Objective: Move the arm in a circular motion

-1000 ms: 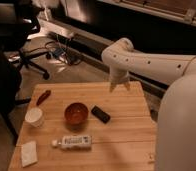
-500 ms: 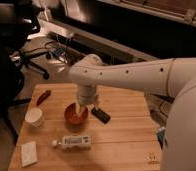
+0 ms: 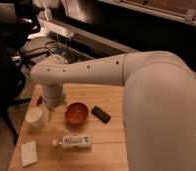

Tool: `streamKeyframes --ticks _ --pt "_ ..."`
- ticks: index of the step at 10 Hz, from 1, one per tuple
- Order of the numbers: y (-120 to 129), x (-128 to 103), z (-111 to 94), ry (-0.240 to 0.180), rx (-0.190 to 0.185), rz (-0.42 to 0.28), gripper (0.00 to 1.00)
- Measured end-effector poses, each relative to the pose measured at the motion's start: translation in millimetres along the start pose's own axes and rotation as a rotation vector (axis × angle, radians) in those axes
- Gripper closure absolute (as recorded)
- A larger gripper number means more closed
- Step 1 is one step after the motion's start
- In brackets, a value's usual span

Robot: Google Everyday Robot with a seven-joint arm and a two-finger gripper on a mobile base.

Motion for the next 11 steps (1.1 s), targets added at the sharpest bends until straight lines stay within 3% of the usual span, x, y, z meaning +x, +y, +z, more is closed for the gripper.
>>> streamKeyframes --ticks 4,5,6,8,9,11 --pt "-70.2 -118.5 -45.2 -0.180 0.148 0.013 0.35" --pt "-89.0 -130.3 -54.6 -0.203 0.179 0.038 0.35" --pt "-123.0 -137.0 -67.7 -0.229 0.217 0.100 0.35" --pt "-202.9 -109.4 -87.3 -0.252 0.271 0.281 0.35" --pt "-246.4 -74.1 -94.1 -0.248 0.296 0.394 0.35" --pt "-311.1 12.2 -104.0 -0.229 0.332 0.607 0.35"
